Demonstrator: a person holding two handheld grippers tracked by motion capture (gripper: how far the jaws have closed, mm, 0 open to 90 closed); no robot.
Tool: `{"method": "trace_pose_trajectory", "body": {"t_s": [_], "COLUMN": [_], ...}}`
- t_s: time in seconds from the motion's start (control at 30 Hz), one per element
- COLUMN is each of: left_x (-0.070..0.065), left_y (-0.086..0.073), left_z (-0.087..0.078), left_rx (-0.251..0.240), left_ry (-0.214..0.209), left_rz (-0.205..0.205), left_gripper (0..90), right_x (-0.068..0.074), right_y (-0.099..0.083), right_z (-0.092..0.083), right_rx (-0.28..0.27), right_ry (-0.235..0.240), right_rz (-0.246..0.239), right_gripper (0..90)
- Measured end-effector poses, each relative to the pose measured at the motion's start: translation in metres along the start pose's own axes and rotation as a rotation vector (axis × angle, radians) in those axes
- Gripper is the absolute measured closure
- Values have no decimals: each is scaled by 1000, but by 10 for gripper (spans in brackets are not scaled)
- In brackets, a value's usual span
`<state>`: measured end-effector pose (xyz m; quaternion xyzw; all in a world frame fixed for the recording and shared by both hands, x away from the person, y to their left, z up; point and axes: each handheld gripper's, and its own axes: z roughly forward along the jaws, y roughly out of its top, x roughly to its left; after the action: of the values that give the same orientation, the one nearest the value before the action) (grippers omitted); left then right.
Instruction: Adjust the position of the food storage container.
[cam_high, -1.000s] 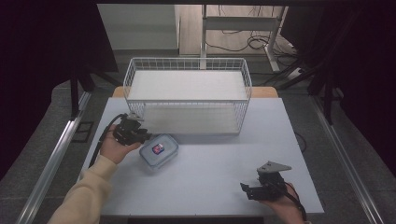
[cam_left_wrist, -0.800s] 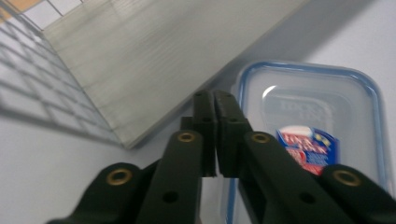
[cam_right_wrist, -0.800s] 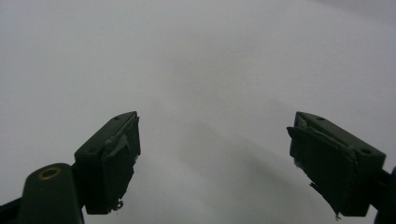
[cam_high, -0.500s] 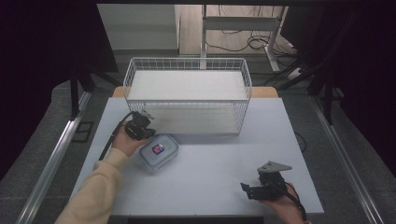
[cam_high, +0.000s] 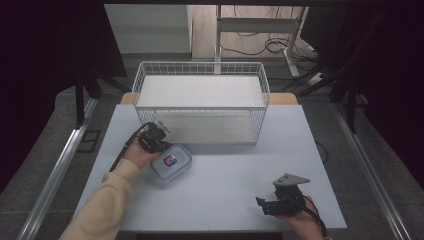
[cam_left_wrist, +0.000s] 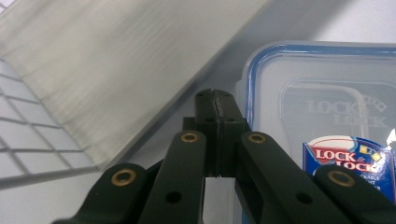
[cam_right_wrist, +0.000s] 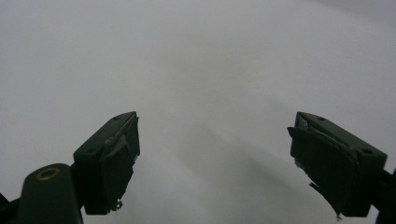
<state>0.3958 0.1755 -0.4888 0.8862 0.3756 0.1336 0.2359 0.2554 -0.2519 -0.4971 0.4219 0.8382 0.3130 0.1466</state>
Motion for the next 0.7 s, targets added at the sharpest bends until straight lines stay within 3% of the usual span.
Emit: {"method": "trace_pose_trajectory", "body": {"t_s": [0.1, 0.13, 0.33, 0.53, 0.7], "left_x": [-4, -7, -25, -37, -50], "left_y": [2, 5, 17, 22, 26], "left_z": [1, 1, 5, 6, 6], "left_rx": [2, 11, 27, 28, 39], "left_ry": [-12, -25, -51, -65, -82], "left_rz": [2, 27, 86, 106, 157], "left_gripper": [900, 900, 900, 900, 900], "right_x": [0, -1, -1, -1, -1], "right_y": [0, 0, 0, -1, 0], "right_z": [0, 0, 0, 0, 0], "right_rx": [4, 4, 6, 4, 1], "right_ry": [-2, -3, -7, -5, -7], "right_rz": [0, 0, -4, -3, -4], "right_gripper": [162, 162, 162, 162, 162]}}
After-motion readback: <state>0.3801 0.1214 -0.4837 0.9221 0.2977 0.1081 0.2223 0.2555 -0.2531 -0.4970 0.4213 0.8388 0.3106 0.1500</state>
